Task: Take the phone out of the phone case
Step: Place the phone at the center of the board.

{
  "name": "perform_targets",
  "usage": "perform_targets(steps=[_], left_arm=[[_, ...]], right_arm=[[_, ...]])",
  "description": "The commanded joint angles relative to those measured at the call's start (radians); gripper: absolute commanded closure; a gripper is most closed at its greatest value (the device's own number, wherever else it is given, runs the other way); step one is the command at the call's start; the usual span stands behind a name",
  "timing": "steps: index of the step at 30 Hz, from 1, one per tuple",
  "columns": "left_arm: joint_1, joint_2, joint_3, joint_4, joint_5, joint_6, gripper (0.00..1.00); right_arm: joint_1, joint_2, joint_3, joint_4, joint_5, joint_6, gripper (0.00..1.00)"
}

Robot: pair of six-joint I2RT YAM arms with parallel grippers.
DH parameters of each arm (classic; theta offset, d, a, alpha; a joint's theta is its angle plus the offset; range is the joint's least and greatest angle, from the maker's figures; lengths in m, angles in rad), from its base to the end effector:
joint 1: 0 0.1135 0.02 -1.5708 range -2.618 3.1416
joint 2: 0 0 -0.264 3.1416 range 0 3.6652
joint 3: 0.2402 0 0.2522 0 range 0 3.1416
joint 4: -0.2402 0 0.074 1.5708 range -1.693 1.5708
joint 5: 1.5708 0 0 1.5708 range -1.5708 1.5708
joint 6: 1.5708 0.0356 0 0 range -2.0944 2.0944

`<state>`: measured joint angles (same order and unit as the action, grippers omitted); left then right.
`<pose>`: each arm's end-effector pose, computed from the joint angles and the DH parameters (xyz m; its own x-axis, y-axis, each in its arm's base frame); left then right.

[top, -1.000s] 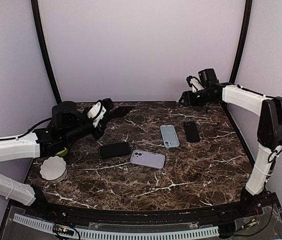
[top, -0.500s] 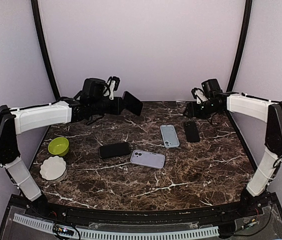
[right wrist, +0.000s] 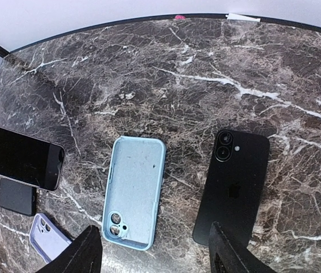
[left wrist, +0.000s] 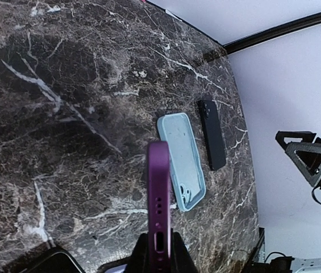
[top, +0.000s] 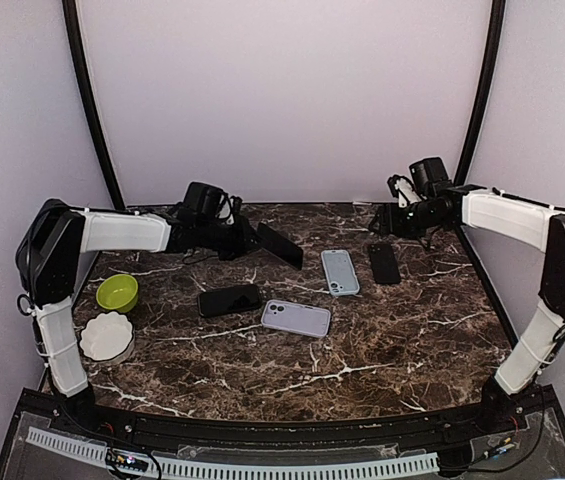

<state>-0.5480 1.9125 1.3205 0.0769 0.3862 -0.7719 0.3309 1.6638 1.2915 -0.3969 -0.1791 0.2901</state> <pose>0.3671 -0.2398 0.2226 -0.8331 -0.2485 -0.4942 0.2531 0.6232 -0.7400 0.3506 0.1271 0.2673 -0.7564 0.0378 -0.6530 -0.2341 0.9165 0.3242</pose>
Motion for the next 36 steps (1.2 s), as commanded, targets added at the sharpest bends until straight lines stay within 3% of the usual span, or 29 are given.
perform_targets(steps=[1, 15, 25, 29, 36], left_arm=[[0.001, 0.015, -0.025, 0.191, 0.058, -0.147, 1.00], [-0.010, 0.135, -0.067, 0.352, 0.093, -0.290, 0.99], [-0.045, 0.221, -0.008, 0.375, 0.094, -0.313, 0.87], [-0.060, 0.255, 0.023, 0.369, 0.107, -0.308, 0.78], [-0.062, 0.260, 0.065, 0.290, 0.100, -0.207, 0.51]], right_arm=[[-0.005, -0.010, -0.009, 0.024, -0.050, 0.023, 0.35], [-0.003, 0.008, -0.003, 0.014, -0.056, 0.012, 0.35], [0.010, 0.032, 0.021, -0.002, -0.059, 0.004, 0.36], [0.016, 0.037, 0.030, -0.013, -0.057, -0.004, 0.36], [0.022, 0.033, 0.039, -0.021, -0.050, -0.016, 0.35]])
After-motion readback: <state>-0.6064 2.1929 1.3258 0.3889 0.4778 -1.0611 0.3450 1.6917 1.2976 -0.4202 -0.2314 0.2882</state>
